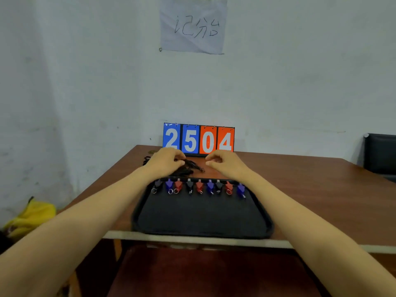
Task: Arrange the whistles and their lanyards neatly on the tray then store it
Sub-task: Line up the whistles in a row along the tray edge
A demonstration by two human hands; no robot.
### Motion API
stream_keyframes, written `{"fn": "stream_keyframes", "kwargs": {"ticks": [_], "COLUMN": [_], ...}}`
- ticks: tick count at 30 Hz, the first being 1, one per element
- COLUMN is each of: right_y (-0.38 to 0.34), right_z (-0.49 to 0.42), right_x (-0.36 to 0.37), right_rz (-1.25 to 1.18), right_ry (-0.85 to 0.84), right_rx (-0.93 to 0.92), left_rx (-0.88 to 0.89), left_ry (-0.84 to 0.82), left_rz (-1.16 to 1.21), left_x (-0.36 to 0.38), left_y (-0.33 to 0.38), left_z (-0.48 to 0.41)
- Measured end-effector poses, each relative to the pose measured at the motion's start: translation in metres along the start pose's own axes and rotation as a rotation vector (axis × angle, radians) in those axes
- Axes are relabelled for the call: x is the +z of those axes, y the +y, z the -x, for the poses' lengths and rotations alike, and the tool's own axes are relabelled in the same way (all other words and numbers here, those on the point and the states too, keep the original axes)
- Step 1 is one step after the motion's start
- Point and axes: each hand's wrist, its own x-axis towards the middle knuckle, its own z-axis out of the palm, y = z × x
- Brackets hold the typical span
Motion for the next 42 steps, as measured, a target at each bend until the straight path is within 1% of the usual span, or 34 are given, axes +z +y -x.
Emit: {"fn": "stream_keyframes", "kwargs": {"ticks": [6, 13, 15, 18, 21, 24, 32, 36, 42], "right_y": [-0.004, 0.012, 0.020, 0.031, 0.042, 0.052, 0.062, 0.063, 0.060], "right_z": [-0.038, -0.086, -0.092, -0.091, -0.079, -0.065, -0.049, -0.049, -0.049], "right_x": [0.036, 0.062, 0.068, 0.072, 0.068, 0.059, 0.056, 0.062, 0.064], "right_rz": [-0.015, 0.017, 0.049, 0.101, 0.118, 0.173, 0.433, 0.434, 0.415], "right_ry": [-0.070, -0.123, -0.142, -0.165, -0.198, -0.245, -0.299, -0.288, -0.315], "right_rx": [0.004, 0.057, 0.054, 0.044, 0.053, 0.021, -0.060, -0.093, -0.077], "left_rx": [-0.096, -0.124, -0.080, 0.046, 0.159, 0.231, 0.257, 0.250, 0.232], "left_ry": [0.006, -0.045, -0.070, -0.126, -0.210, -0.237, -0.234, -0.262, -0.261], "left_rz": [0.078, 0.136, 0.161, 0.152, 0.093, 0.001, -0.184, -0.192, -0.206], "left_x": [-0.006, 0.019, 0.030, 0.046, 0.059, 0.066, 0.076, 0.079, 0.082], "left_y": [-0.056, -0.098, -0.098, -0.087, -0.071, -0.056, -0.048, -0.049, -0.047], "left_z": [-0.004, -0.031, -0.034, -0.036, -0.038, -0.040, -0.041, -0.041, -0.039]}}
